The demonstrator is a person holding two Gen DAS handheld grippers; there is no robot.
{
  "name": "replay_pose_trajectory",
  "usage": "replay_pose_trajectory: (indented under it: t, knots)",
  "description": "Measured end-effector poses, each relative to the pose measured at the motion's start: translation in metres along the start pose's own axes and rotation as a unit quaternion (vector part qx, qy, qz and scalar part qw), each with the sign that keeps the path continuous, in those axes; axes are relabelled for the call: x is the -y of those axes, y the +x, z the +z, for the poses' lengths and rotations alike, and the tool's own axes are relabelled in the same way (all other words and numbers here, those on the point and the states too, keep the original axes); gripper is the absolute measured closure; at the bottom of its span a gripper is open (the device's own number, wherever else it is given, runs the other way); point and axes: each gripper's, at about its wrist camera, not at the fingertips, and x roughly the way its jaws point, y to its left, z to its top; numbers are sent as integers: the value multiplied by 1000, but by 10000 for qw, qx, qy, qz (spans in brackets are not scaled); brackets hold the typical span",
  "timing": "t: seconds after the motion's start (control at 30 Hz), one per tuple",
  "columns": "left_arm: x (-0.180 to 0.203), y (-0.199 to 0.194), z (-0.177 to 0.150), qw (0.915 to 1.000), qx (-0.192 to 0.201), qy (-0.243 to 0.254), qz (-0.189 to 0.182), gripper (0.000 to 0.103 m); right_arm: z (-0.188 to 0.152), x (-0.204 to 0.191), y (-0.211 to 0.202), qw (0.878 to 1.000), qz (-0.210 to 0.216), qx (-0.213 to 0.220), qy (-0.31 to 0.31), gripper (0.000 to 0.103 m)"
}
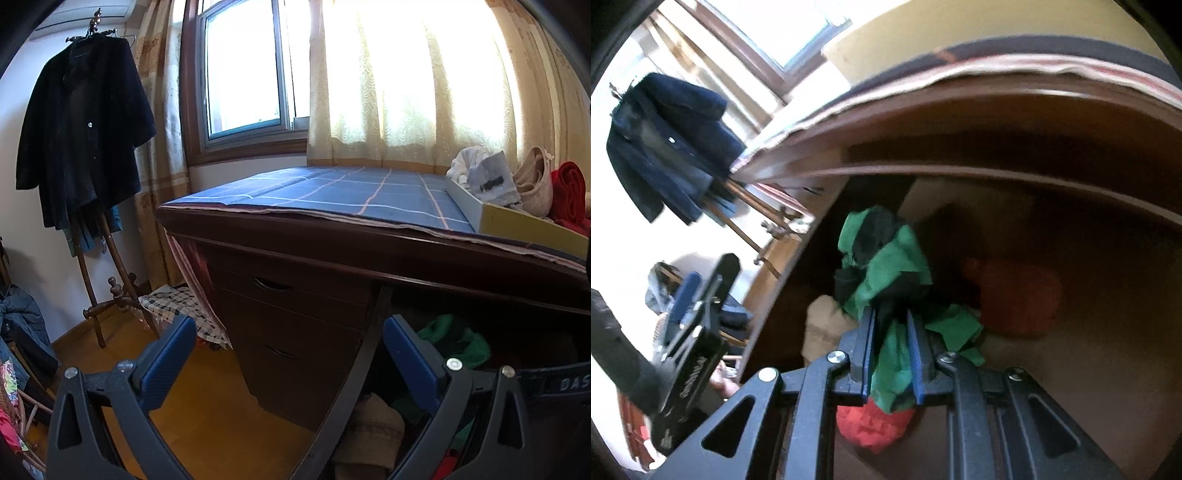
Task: Take underwear out of drawer
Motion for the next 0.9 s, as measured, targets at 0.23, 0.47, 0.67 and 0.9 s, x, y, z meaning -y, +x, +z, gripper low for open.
replay_pose_trajectory:
  t: [0.23, 0.47, 0.67, 0.9]
  knots:
    - [-1, 1, 0, 10000, 21, -19, 21, 0, -8, 28, -16, 9992, 13, 52, 394, 85]
    - [-1, 0, 0, 10000, 40, -19, 38, 0, -8, 23, -12, 9994, 166, -102, 302, 79]
    - [-1, 0, -1, 10000, 52, -11, 50, 0, 6, -6, -8, 9993, -140, -22, -357, 30]
    - [-1, -1, -1, 10000, 81, 20, 27, 0, 21, -37, 51, 9818, -1113, -1020, -1156, 30]
